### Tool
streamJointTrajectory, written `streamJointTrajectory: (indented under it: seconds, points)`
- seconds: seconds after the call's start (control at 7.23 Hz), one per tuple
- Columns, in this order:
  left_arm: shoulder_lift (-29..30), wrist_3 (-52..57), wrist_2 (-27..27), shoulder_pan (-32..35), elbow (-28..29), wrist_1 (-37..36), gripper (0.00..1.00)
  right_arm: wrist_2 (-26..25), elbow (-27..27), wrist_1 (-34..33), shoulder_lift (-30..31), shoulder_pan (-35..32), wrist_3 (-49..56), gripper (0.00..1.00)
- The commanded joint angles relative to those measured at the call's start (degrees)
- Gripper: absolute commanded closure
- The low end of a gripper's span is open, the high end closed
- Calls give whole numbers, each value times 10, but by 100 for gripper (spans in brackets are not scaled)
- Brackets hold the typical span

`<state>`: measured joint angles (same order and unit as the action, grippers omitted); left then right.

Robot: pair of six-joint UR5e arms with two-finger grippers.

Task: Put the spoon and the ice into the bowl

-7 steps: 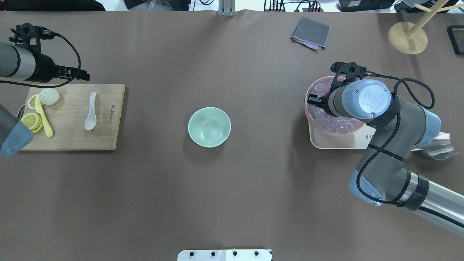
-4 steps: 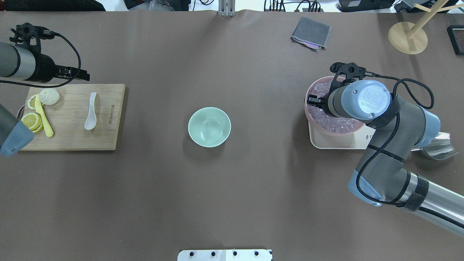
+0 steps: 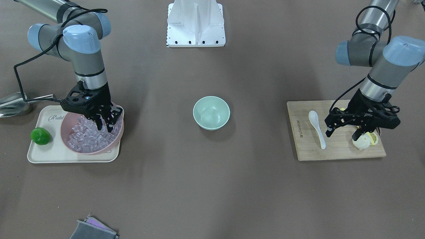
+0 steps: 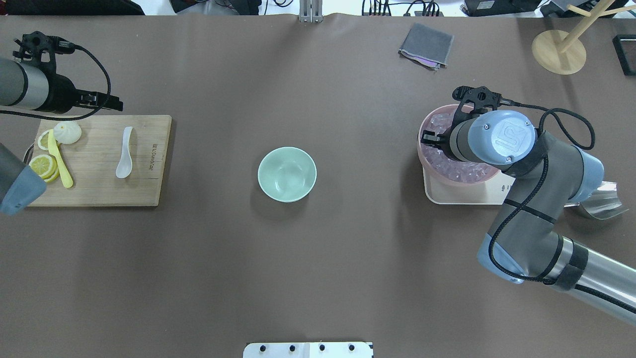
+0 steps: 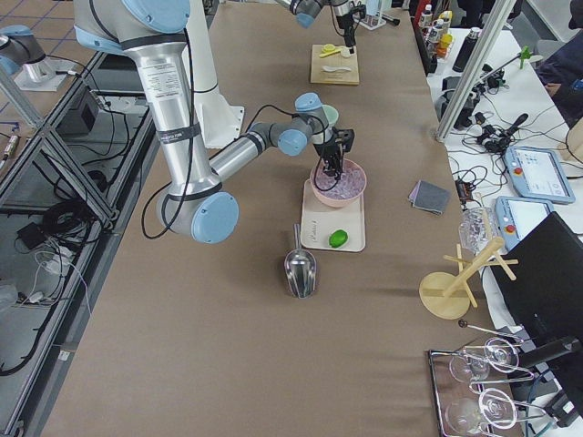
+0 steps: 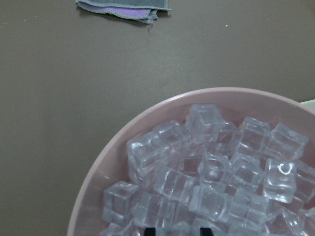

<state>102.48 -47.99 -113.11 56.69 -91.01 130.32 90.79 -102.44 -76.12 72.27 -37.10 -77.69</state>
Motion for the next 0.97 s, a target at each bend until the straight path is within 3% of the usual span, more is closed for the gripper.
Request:
streamJointTrajectory:
  seconds: [0.0,0.14,0.42,0.83]
  points:
    - [0,-1,0,0,0,0,3,0,-8,-16,-1,0,3,92]
    - [0,-1,0,0,-1,0,3,2,-23,-31,-3,0,6,100]
    - [0,-1,0,0,0,0,3,5,-69,-92,-11,0,8,100]
    - [0,-1,0,0,1,0,3,9,-68,-125,-93,3,9,100]
